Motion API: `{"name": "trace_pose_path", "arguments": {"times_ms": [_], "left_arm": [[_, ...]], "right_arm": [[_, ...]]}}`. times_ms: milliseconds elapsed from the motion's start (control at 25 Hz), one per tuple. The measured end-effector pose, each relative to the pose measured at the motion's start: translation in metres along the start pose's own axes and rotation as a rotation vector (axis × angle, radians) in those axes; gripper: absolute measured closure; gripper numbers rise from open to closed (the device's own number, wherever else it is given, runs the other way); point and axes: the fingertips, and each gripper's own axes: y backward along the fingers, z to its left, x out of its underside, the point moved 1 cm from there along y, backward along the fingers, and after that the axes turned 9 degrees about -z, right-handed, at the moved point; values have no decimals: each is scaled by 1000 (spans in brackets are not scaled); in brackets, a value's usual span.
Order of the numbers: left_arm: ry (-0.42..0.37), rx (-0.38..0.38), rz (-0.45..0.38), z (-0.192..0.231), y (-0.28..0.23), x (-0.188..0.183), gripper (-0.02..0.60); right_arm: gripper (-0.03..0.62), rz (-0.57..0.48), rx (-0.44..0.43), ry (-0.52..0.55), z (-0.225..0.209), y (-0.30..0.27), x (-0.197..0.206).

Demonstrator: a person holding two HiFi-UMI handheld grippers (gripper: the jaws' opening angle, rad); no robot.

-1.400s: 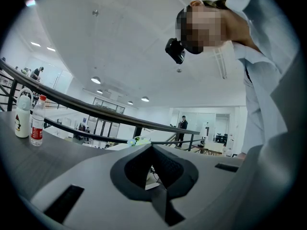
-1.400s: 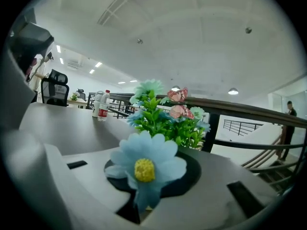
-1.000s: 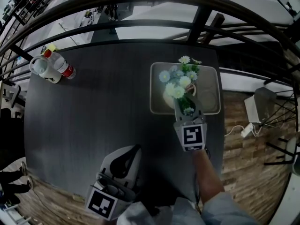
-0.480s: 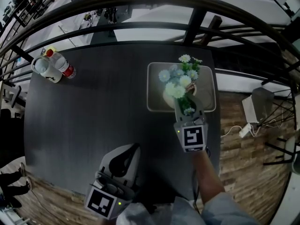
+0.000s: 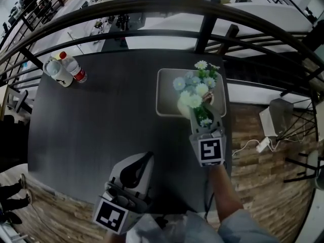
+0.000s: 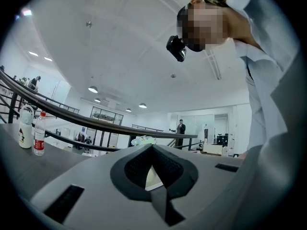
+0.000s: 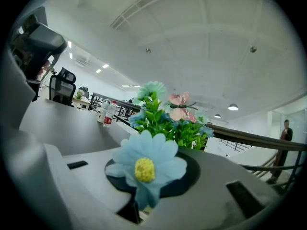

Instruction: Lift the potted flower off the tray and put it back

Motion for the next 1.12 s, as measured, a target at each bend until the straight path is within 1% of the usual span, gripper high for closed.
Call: {"name": "trace_pose_path", "arguments": {"times_ms": [640, 1040, 1120], "left_arm": [[-51, 31, -54, -70, 25, -29, 583], [-84, -6, -67, -90, 44, -34, 583], [-90, -6, -83, -96, 45, -39, 583]], "right_arm": [[534, -39, -1, 24, -4, 97, -62], [534, -90, 13, 26, -10, 151, -97], [534, -93, 13, 27, -10, 160, -104]]}}
